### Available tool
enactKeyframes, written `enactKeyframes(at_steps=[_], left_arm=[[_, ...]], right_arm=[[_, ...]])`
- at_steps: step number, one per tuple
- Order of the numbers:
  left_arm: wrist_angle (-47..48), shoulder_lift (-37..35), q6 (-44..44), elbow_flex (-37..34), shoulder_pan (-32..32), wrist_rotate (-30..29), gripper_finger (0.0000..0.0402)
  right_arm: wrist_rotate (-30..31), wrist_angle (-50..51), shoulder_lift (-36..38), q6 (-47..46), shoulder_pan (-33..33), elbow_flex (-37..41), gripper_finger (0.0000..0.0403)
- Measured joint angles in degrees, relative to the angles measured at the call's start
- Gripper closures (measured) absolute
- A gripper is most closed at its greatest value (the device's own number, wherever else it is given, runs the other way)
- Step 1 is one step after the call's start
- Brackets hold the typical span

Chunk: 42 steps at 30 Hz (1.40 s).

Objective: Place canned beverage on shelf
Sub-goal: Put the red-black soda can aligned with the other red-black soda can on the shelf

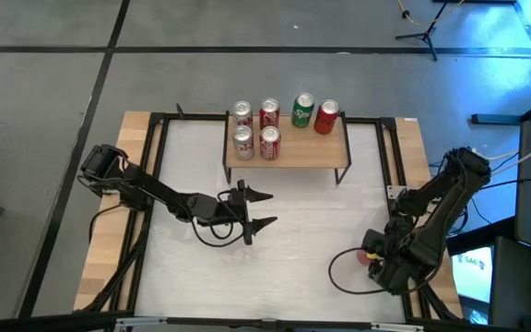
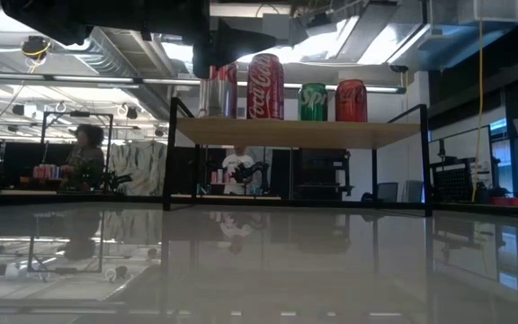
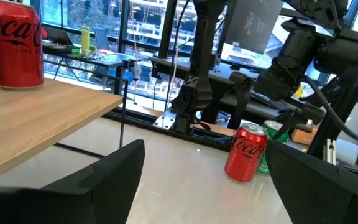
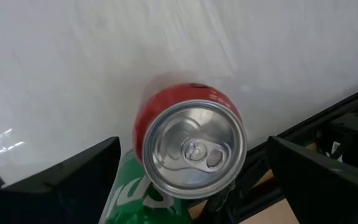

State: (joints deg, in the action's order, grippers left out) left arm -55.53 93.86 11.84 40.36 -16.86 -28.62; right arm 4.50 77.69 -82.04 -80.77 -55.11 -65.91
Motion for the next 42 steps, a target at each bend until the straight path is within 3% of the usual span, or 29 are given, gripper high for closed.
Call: enactKeyframes(at_steps=[28,42], left_arm=[[0.00,0.01,0.00,0.00,0.02,0.01,0.0076],[0.00,0.01,0.01,0.00,0.02,0.01,0.0076]], right_arm=[[0.01,-4.61,-3.43,0.42,0.00,0.00,0.0004],[0.93,-3.70,-3.43,-13.36,0.00,0.00,0.0004]])
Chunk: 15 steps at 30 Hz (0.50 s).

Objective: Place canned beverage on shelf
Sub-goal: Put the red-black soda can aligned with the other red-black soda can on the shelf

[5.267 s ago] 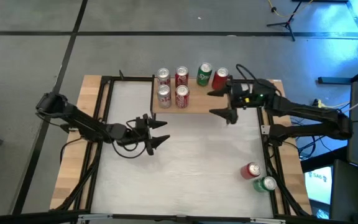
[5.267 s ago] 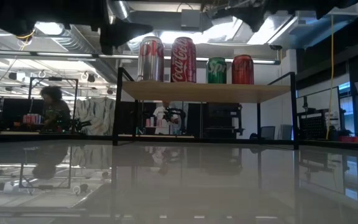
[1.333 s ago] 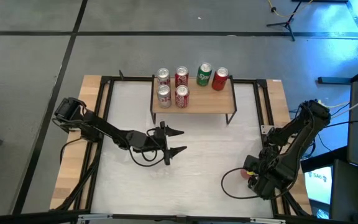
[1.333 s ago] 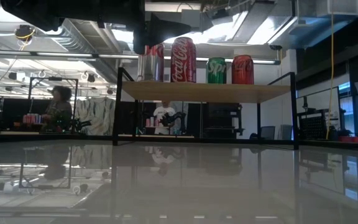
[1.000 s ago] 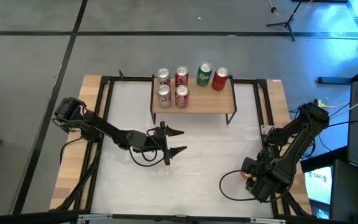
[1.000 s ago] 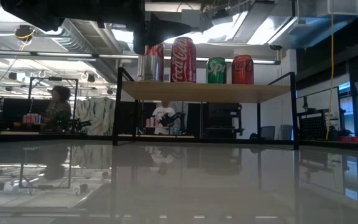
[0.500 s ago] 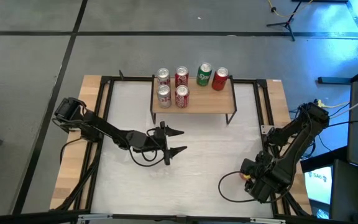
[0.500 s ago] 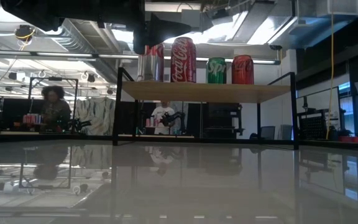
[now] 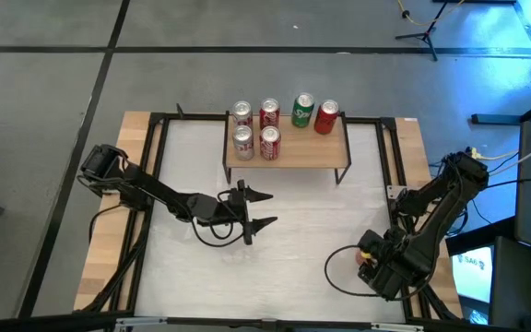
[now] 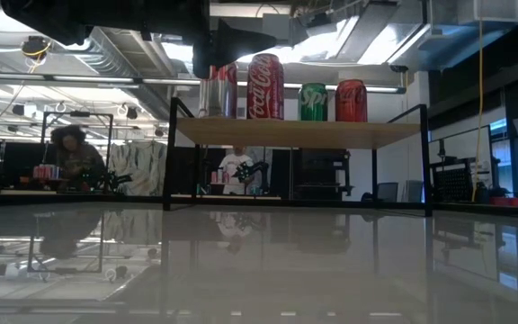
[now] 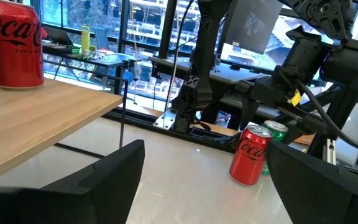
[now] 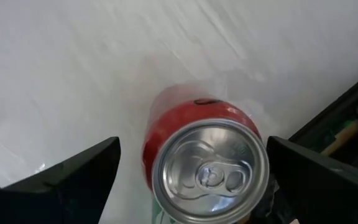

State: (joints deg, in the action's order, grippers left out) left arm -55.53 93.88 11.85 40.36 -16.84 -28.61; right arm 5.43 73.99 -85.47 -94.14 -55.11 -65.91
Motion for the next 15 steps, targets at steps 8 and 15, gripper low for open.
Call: enactKeyframes(at_steps=[8,15], left_arm=[[0.01,-0.01,-0.01,0.00,0.00,-0.01,0.0076],[0.00,-0.01,-0.01,0.00,0.00,-0.01,0.0076]], right_arm=[[-0.52,0.02,0.00,-3.56,0.02,0.00,0.0004],[-1.70,0.07,-1.57,-6.13,0.02,0.00,0.0004]])
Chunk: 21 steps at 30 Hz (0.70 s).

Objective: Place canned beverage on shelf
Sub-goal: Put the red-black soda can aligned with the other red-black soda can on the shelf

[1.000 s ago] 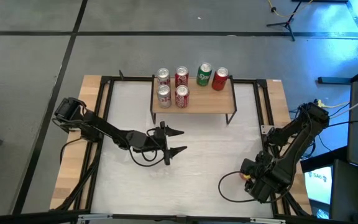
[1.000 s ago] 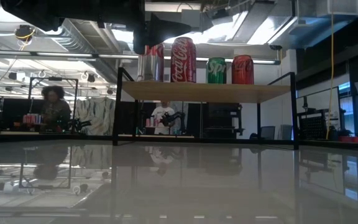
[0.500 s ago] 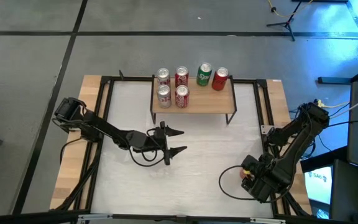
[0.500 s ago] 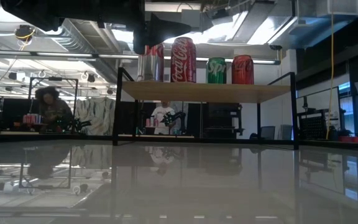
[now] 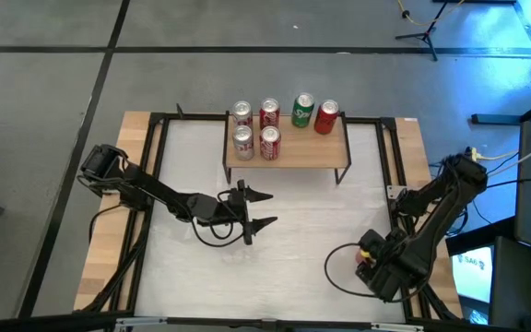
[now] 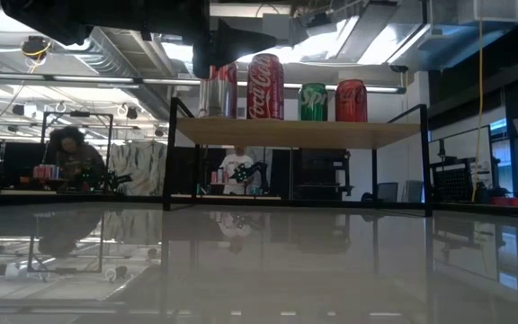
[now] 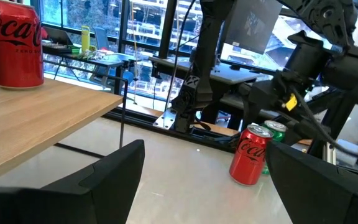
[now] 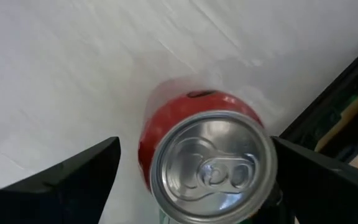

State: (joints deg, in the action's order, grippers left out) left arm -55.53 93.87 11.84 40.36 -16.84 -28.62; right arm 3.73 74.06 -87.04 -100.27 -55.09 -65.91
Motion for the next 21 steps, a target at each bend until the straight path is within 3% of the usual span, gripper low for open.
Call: enactKeyframes(at_steps=[4,14,21], left_arm=[[0.00,0.01,0.00,0.00,0.00,0.00,0.0076],[0.02,0.00,0.00,0.00,0.00,0.00,0.0076],[0.01,0.01,0.00,0.00,-0.01,0.00,0.0076]], right_arm=[[-0.27,-0.02,-1.24,-0.02,0.00,0.00,0.0020],[2.20,0.02,-1.34,0.64,-0.02,-0.09,0.0107],[2.98,-0.37,-1.17,4.48,1.29,-0.09,0.0105]])
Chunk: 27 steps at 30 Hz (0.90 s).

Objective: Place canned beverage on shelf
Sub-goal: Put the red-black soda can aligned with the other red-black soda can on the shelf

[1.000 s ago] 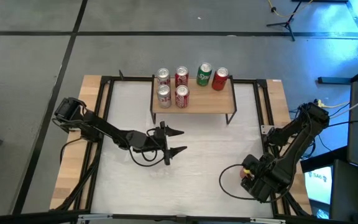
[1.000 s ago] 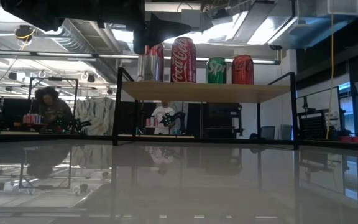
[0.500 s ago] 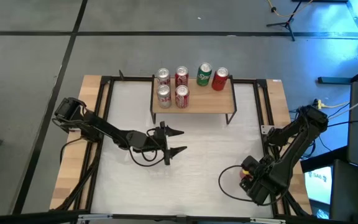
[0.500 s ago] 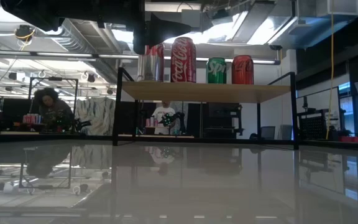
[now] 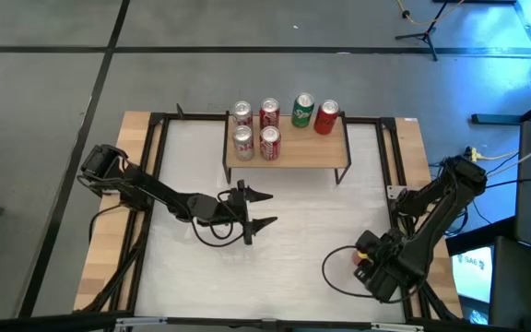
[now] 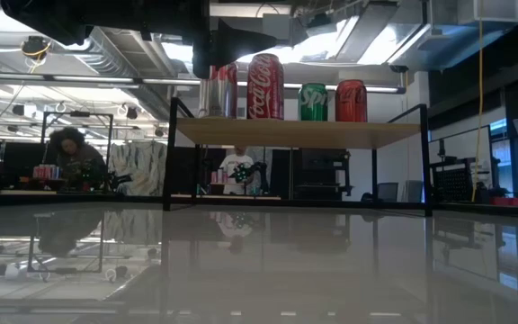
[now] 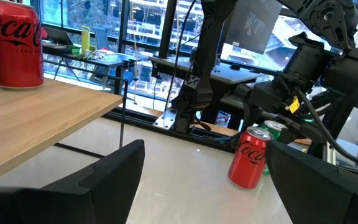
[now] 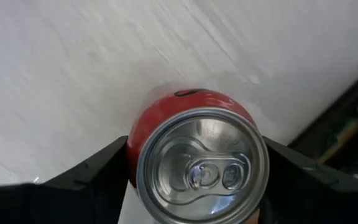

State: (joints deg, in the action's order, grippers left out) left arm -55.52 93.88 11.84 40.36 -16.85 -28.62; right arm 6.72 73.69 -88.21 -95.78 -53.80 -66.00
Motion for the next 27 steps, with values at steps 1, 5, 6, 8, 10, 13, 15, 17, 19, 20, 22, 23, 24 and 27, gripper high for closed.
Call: enactKeyframes(at_steps=[1,5,6,8,10,13,15,17,19,20,22,23,24,27], left_arm=[[0.01,0.00,0.00,0.00,0.01,0.00,0.0076],[0.01,-0.01,-0.26,0.00,-0.01,0.00,0.0076],[-0.01,-0.01,-0.28,0.00,0.01,0.00,0.0076],[-0.01,0.01,-0.30,0.00,0.01,0.00,0.0076],[0.01,0.00,-0.36,0.00,0.01,0.00,0.0076],[0.27,0.00,-0.39,0.00,0.01,0.00,0.0076],[0.60,-0.01,-0.40,0.00,0.01,0.00,0.0076],[0.71,0.00,-0.42,0.00,-0.01,0.00,0.0076],[0.71,-0.01,-0.42,0.00,-0.01,0.00,0.0076],[0.71,-0.01,-0.44,0.00,0.01,0.00,0.0076],[0.71,-0.01,-0.43,0.00,0.00,0.00,0.0076],[0.71,-0.01,-0.44,0.00,0.01,0.00,0.0076],[0.71,-0.01,-0.44,0.00,0.01,-0.02,0.0076],[0.71,0.00,-0.44,0.00,0.01,-0.02,0.0076]], right_arm=[[0.44,-0.41,0.16,1.14,0.53,0.04,0.0105],[2.85,-1.31,1.31,6.90,3.65,0.07,0.0109],[3.58,-1.40,1.75,8.89,4.57,0.07,0.0111],[4.22,-1.97,2.71,12.31,6.56,0.07,0.0111],[4.46,-2.38,3.76,15.82,8.70,0.07,0.0110],[4.38,-3.01,5.79,22.33,11.99,0.07,0.0108],[4.29,-4.01,6.96,27.04,14.46,-0.15,0.0108],[4.26,-3.71,7.81,32.48,17.03,-1.22,0.0109],[4.20,-3.52,8.80,38.10,19.84,-2.95,0.0109],[4.06,-3.60,9.23,41.09,21.36,-4.01,0.0108],[3.30,-3.11,9.53,47.21,24.56,-6.50,0.0108],[2.65,-2.72,9.53,50.51,26.15,-7.79,0.0108],[2.02,-2.29,9.53,53.68,27.79,-9.19,0.0108],[-0.31,-1.57,9.60,63.02,33.03,-13.67,0.0108]])
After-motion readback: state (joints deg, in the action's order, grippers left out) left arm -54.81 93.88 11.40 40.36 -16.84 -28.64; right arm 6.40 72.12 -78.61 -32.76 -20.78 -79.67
